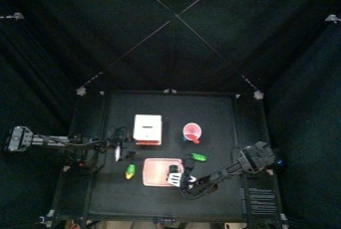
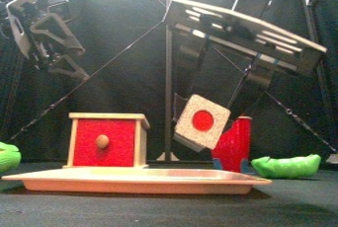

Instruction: Place sushi roll on plate

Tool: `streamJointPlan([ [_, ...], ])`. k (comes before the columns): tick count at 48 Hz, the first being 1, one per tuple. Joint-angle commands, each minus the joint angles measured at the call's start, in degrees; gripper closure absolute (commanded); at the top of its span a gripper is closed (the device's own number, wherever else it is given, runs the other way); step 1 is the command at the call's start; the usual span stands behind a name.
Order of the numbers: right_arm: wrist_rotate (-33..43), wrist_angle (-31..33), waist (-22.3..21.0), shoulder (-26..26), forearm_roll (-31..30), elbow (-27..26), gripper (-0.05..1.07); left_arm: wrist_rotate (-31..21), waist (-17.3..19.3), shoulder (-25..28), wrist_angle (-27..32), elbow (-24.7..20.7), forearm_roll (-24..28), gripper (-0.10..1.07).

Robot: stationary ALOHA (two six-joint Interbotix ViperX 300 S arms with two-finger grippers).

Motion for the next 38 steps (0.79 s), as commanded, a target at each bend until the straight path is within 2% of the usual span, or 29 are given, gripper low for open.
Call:
streamJointPlan([
  [1, 0.4, 0.1, 0.0, -1.1, -0.5, -1.1, 0.41, 0.0, 0.2, 0.0, -0.3, -0.8, -0.2, -0.03],
  [9, 0.5, 0.1, -0.1, -1.1, -1.0, -0.7, 0.39, 0.0, 0.2, 0.0, -0.3, -0.7, -0.8, -0.03],
  [26, 0.2, -1.7, -0.1, 0.0, -0.5, -1.0, 0.21, 0.0, 0.2, 0.0, -0.4, -0.7, -0.9, -0.03],
  [38, 0.0, -2.6, -0.1, 0.2, -0.3, -1.0, 0.16, 0.1, 0.2, 0.0, -0.4, -0.7, -0.9, -0.03],
])
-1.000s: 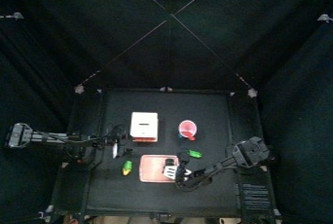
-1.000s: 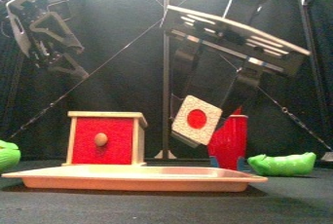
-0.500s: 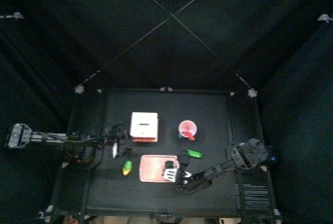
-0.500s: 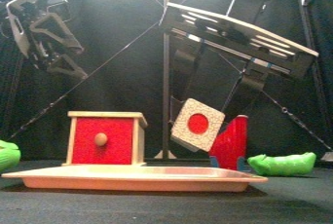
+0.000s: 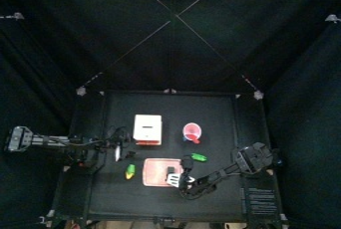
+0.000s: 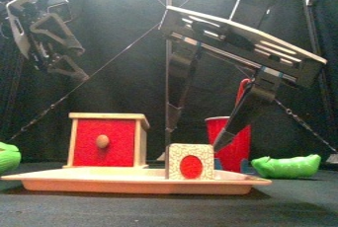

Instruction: Place sushi roll on plate

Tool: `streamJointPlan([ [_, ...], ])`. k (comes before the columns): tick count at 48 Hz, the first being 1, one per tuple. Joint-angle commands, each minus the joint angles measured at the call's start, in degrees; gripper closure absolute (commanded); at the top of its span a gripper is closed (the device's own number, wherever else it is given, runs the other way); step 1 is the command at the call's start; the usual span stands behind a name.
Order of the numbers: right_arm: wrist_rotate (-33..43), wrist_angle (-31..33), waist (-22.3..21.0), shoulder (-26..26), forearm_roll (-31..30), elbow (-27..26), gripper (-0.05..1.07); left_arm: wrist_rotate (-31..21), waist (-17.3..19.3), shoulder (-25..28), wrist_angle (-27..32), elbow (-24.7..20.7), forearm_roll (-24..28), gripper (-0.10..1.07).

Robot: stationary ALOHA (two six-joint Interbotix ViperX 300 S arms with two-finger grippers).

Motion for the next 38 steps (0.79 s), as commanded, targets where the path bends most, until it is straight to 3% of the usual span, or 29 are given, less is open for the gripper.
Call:
streamJointPlan([
  [1, -0.2, -0.2, -0.2, -1.2, 0.0, -1.0, 0.16, 0.1, 0.2, 0.1, -0.2, -0.8, -0.1, -0.03],
  [38, -0.2, -3.3, 0.2, -0.8, 1.4, -1.8, 0.16, 0.1, 0.2, 0.1, -0.2, -0.8, -0.1, -0.03],
])
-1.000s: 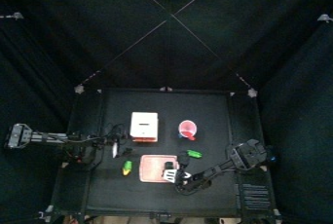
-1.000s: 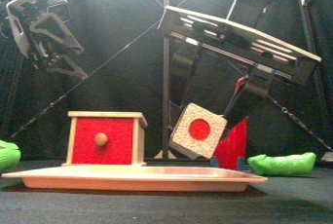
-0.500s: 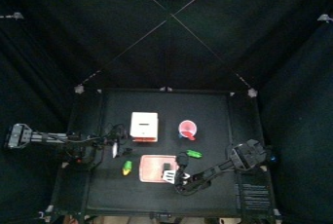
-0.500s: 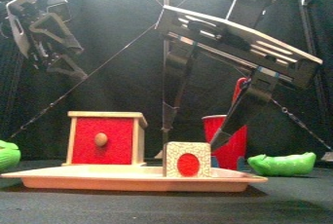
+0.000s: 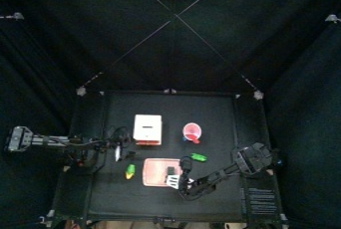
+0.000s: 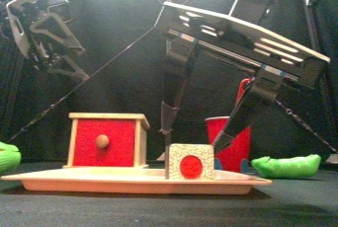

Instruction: Place sushi roll on plate

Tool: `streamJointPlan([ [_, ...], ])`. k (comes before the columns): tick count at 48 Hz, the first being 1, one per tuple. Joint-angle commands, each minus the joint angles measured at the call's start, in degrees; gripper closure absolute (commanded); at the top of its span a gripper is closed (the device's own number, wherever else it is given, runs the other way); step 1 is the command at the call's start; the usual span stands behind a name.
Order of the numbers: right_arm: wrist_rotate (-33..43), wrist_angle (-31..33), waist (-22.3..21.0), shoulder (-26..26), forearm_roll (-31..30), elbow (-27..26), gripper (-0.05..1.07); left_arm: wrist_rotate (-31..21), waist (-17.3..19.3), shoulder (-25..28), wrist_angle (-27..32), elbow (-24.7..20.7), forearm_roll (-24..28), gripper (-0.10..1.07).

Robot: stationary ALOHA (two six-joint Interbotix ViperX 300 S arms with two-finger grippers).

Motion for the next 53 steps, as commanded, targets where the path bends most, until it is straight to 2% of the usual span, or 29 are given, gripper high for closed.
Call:
streamJointPlan([
  [1, 0.0, -0.2, 0.1, -1.1, -0.1, -1.3, 0.16, 0.1, 0.2, 0.0, -0.2, -0.8, -0.1, -0.03],
  [32, -0.4, 0.3, 0.1, -1.9, -0.4, -0.5, 0.16, 0.2, 0.2, 0.0, -0.2, -0.8, -0.1, -0.03],
  [53, -1.0, 2.3, 0.2, -6.9, -2.6, 3.5, 0.16, 0.2, 0.2, 0.0, -0.4, -0.9, -0.1, -0.03],
])
